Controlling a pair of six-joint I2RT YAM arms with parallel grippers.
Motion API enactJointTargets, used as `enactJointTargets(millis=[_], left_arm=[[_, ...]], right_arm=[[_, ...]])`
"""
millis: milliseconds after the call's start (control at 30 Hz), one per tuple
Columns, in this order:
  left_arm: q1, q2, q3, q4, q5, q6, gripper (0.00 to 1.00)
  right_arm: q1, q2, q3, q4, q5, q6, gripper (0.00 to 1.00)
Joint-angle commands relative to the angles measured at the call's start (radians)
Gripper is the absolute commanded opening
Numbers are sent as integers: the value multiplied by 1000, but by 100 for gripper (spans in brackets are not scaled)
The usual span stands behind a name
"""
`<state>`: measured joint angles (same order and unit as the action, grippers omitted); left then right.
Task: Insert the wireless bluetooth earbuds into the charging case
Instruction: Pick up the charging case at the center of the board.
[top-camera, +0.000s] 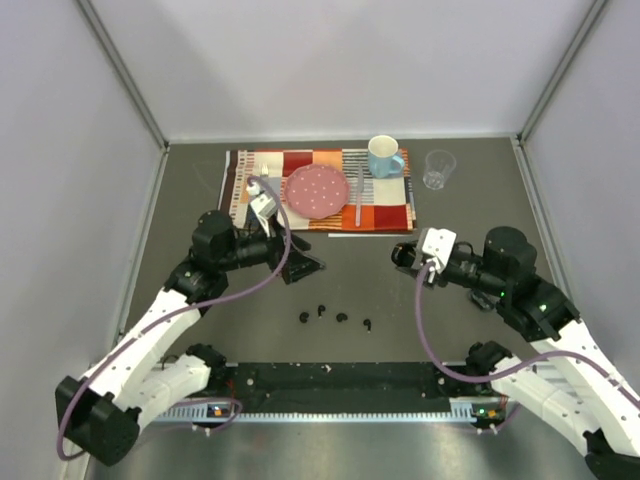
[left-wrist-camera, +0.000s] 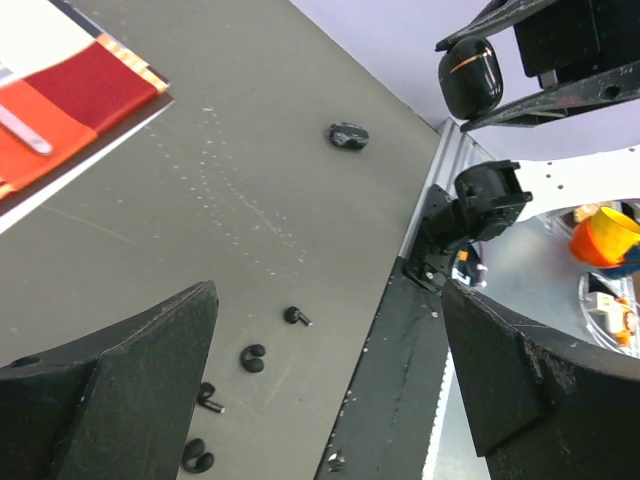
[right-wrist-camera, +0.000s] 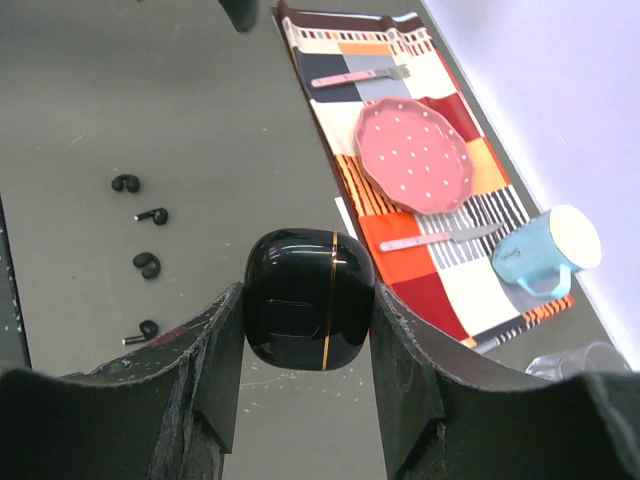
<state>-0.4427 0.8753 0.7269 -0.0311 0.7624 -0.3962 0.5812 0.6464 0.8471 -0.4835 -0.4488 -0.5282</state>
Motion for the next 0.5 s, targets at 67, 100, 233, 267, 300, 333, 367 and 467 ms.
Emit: enactJointTargets(millis=[67,100,233,267,300,333,367,467], left_arm=[[-94,100,107,158,-31,-101,99],[-109,114,118,172,-56,-105,99],[-212,200,169,203,-141,-101,97],[-226,214,184,206,-162,-101,96],[-238,229,189,229,-179,-102,95],[-261,252,190,243,-213,-111,95],[-271,264,192,264,-227,-119,94],[-313,306,206,313,-267,-144,92]], right_arm=[[11,4,23,25,-145,-78,0],[12,9,26,26,-148,-78,0],[14,33,40,37,-142,-66,0],[12,44,41,54,-140,-52,0],[16,50,40,65,-139,-43,0],[20,53,35,80,-122,-32,0],[26,64,33,97,-117,-21,0],[49,78,23,126,-82,-15,0]])
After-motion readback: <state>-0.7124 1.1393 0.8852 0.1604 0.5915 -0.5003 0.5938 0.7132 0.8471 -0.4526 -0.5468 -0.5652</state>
